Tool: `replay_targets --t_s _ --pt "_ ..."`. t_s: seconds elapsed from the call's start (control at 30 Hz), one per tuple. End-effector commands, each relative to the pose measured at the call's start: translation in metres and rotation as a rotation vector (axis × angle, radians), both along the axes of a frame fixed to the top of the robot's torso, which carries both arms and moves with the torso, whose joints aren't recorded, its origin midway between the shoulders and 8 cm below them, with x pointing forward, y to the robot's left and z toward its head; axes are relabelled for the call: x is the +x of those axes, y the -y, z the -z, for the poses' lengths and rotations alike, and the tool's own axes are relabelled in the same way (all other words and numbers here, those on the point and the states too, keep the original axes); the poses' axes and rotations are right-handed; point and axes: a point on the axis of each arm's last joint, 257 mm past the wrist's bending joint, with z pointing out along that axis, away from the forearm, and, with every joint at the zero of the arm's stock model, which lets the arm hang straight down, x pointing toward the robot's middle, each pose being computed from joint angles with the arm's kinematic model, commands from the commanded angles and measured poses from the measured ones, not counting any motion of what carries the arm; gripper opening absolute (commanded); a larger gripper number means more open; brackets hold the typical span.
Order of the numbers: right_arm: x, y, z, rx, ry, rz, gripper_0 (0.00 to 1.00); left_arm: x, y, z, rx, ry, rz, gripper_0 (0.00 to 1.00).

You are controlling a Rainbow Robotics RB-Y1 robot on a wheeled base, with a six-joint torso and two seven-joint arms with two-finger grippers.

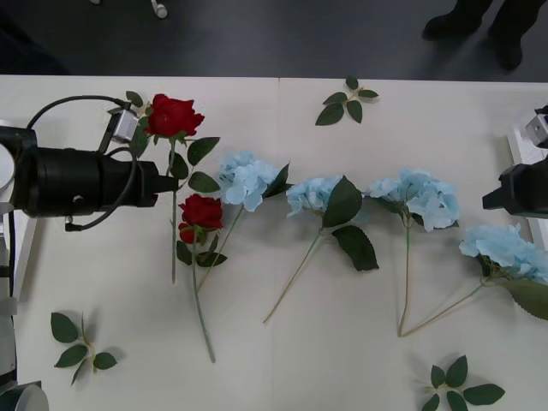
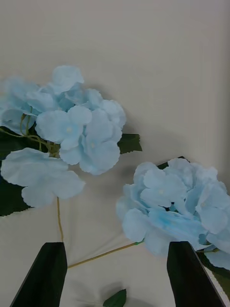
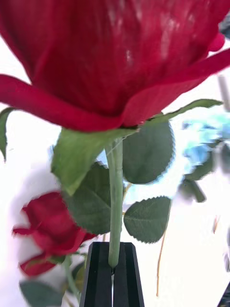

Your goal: Put the red flowers into the right box and the blue flowers into the left box

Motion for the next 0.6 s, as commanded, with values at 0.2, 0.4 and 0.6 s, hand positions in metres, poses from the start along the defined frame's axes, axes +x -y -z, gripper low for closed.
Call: replay_targets --t_s 0.2,0.4,0.6 --pt "0.008 -0.047 -0.058 0.140 0.108 -0.053 0.61 -0.027 0.029 -0.080 -0.159 0.325 0.244 0.00" --pt "-0.003 -0.068 -0.100 0.215 0.210 -0.165 0.61 -0.058 0.055 -0.127 -0.273 0.552 0.416 0.00" --pt "-0.029 -0.075 -0.120 0.251 0.282 -0.290 0.62 -0.084 0.078 -0.140 -0.263 0.738 0.568 0.00"
